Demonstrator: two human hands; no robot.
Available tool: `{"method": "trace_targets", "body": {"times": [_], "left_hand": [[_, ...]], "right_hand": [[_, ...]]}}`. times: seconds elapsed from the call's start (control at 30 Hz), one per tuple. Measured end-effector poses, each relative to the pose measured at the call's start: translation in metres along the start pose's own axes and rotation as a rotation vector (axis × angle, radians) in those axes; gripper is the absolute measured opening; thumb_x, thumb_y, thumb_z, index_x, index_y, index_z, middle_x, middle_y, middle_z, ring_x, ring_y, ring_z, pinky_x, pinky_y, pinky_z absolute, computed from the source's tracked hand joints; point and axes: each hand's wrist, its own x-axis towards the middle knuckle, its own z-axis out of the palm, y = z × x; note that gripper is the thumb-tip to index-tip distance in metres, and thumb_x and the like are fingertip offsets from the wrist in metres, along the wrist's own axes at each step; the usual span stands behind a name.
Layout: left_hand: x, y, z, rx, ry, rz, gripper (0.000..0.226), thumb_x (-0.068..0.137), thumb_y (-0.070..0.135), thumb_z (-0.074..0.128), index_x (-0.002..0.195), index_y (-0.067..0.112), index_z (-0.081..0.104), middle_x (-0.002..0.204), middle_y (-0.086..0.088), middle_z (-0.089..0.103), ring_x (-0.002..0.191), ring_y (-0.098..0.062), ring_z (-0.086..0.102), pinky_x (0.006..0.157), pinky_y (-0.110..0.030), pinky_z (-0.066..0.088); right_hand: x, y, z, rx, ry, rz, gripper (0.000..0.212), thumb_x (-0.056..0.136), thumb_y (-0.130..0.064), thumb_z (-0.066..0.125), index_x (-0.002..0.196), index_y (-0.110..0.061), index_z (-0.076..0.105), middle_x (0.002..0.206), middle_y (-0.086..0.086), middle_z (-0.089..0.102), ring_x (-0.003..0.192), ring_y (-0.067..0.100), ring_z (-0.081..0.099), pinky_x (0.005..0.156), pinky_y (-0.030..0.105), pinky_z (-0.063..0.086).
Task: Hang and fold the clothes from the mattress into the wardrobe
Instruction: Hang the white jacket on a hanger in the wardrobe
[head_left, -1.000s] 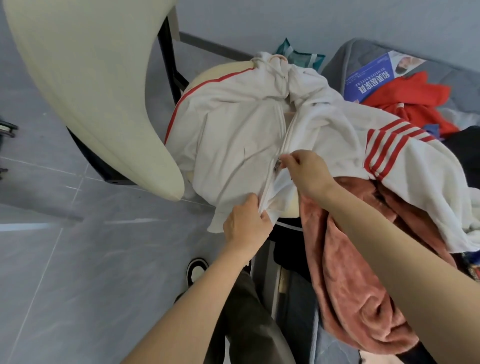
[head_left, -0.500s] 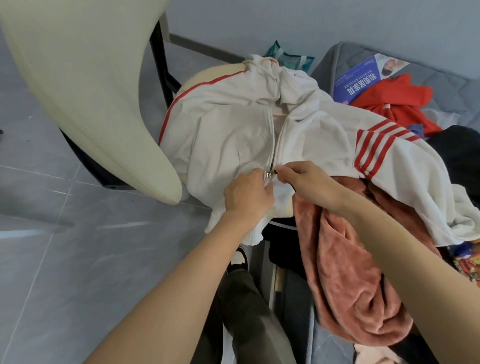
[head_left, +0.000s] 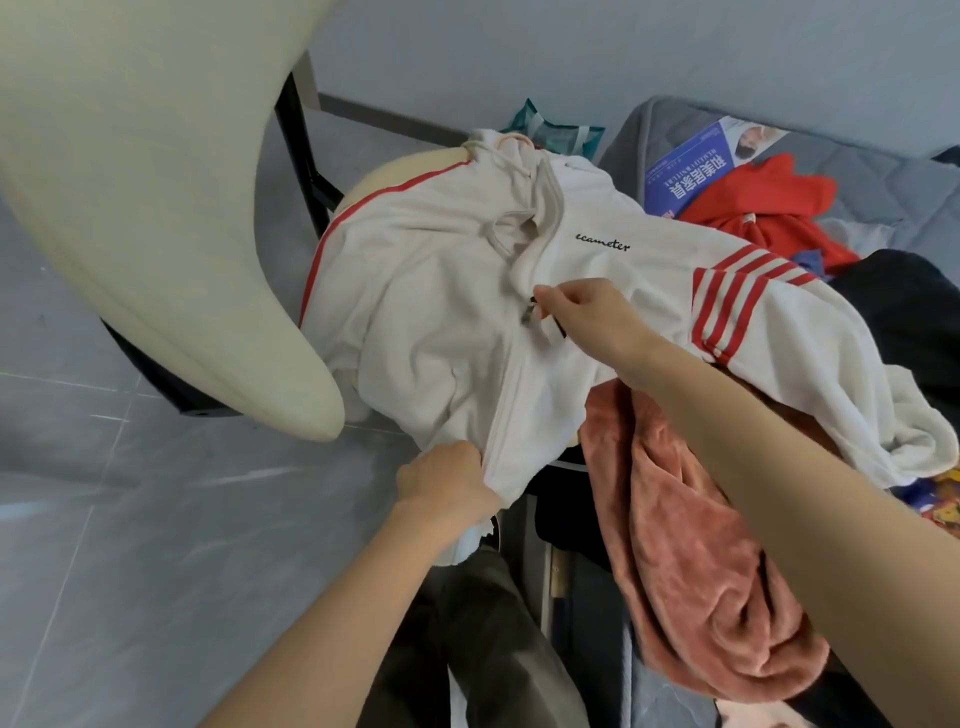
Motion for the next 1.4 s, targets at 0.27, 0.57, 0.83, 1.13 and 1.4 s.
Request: {"method": "trace_targets", "body": {"times": [0.27,0.57,0.83,1.13,1.4], "left_hand": [[0.035,0.039,-0.053,-0.056,0.46,0.053,0.044,0.09,0.058,0.045,0.095,0.015,0.048,0.087,0.0,0.058,0.08,-0.022,0.054,0.066,-0.031,0.036],[0.061,0.043,-0.046,-0.046,0.127,0.045,0.021,0.096,0.034,0.039,0.081,0.02,0.046,0.085,0.003,0.054,0.081,-0.02,0.052,0.067,-0.029,0.037],[0.079,0.051,-0.066,0.035,-0.079,-0.056,0.031,0.088,0.047,0.05,0.093,0.016,0.057,0.076,0.002,0.06,0.065,-0.015,0.058,0.056,-0.023,0.037],[0.101,0.086,-0.105,-0.112,0.452,-0.012,0.044,0.093,0.05,0.045,0.062,0.018,0.04,0.065,0.003,0.049,0.072,-0.024,0.057,0.058,-0.028,0.037],[0.103,0.086,-0.092,-0.248,0.318,-0.017,0.039,0.091,0.029,0.047,0.058,0.017,0.031,0.058,0.005,0.039,0.061,-0.019,0.042,0.051,-0.026,0.027]], "right_hand": [[0.011,0.002,-0.008,-0.046,-0.274,-0.023,0.039,0.096,-0.033,0.053,0.059,-0.019,0.055,0.049,-0.008,0.031,0.042,0.005,0.029,0.052,0.02,0.028],[0.051,0.013,-0.017,0.224,-0.2,0.163,0.034,0.096,-0.031,0.055,0.065,-0.016,0.051,0.06,-0.001,0.022,0.045,0.01,0.021,0.04,0.016,0.021],[0.084,0.002,-0.035,0.238,-0.1,0.105,0.039,0.096,-0.033,0.053,0.061,-0.018,0.054,0.048,-0.006,0.029,0.05,0.014,0.027,0.05,0.022,0.028],[0.093,0.006,-0.056,0.178,-0.403,0.104,0.036,0.095,-0.03,0.053,0.063,-0.017,0.047,0.055,-0.002,0.02,0.044,0.011,0.018,0.04,0.017,0.018],[0.112,0.007,-0.041,0.374,-0.339,0.175,0.038,0.097,-0.027,0.053,0.062,-0.016,0.044,0.059,0.0,0.019,0.046,0.01,0.016,0.043,0.019,0.014]]}}
